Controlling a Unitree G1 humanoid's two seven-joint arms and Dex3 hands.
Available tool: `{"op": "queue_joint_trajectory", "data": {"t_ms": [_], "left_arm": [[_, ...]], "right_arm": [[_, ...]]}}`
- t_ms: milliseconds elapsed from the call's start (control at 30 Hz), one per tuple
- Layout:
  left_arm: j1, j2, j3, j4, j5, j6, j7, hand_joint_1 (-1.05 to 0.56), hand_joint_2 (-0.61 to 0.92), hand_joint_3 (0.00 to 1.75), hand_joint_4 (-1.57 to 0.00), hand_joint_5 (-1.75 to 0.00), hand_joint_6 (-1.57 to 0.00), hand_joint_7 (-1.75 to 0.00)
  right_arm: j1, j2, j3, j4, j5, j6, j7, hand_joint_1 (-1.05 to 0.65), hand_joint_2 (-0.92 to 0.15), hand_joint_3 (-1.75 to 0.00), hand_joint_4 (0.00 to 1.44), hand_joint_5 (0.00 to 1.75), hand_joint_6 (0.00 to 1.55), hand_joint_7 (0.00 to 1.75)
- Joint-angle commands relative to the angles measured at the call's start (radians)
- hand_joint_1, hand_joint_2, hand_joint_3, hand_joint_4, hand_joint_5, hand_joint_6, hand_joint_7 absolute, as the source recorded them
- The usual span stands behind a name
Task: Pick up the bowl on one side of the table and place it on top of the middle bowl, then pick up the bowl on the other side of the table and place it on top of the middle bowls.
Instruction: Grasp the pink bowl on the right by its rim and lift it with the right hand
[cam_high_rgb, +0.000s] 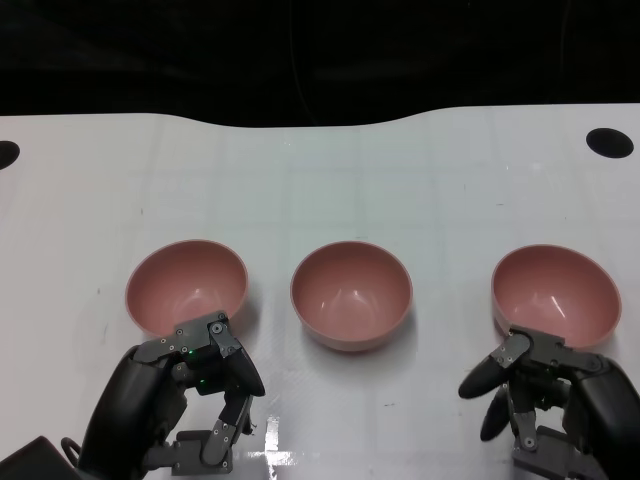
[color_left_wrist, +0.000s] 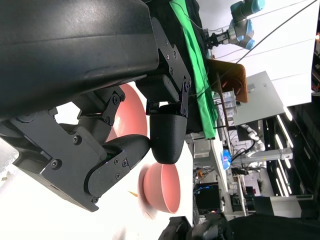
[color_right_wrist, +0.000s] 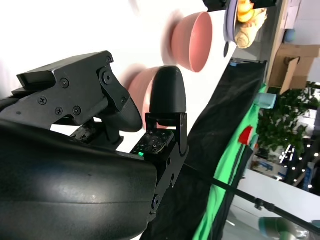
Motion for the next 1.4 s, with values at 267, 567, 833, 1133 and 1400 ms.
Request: {"op": "queue_joint_trajectory", "data": {"t_ms": [267,567,833,1133,1400], "left_arm": [[-0.005,0.007,0.004,0.003,-0.005,-0.005,-0.008,-0.21,0.41,1.28,-0.84,-1.70,-0.76,-1.48],[-0.004,0.009,0.005,0.001,-0.004,-0.002,-0.007,-0.22,0.41,1.27,-0.84,-1.70,-0.76,-1.48],[-0.007,0.005,0.002,0.001,0.002,-0.002,-0.002,-0.22,0.41,1.28,-0.83,-1.70,-0.75,-1.49],[-0.007,-0.001,-0.001,-0.003,0.013,-0.004,0.001,-0.22,0.40,1.31,-0.82,-1.71,-0.75,-1.49],[-0.010,0.004,0.005,0.002,0.017,-0.013,-0.002,-0.24,0.40,1.28,-0.83,-1.70,-0.76,-1.49]], "right_arm": [[-0.024,-0.066,-0.030,0.004,-0.129,-0.043,-0.047,-0.29,-0.86,-0.16,0.41,0.92,0.45,0.51],[-0.054,-0.114,-0.053,-0.006,-0.343,-0.057,-0.154,-0.47,-0.84,0.00,0.12,0.79,0.30,0.21],[-0.074,-0.168,-0.049,-0.021,-0.575,-0.026,-0.257,-0.64,-0.82,0.00,0.00,0.70,0.22,0.12],[-0.111,-0.200,-0.007,-0.074,-0.845,0.158,-0.229,-0.69,-0.84,-0.01,0.00,0.63,0.21,0.09],[-0.200,-0.224,0.081,0.006,-1.029,0.304,-0.181,-0.68,-0.82,0.00,0.06,0.68,0.30,0.10]]}}
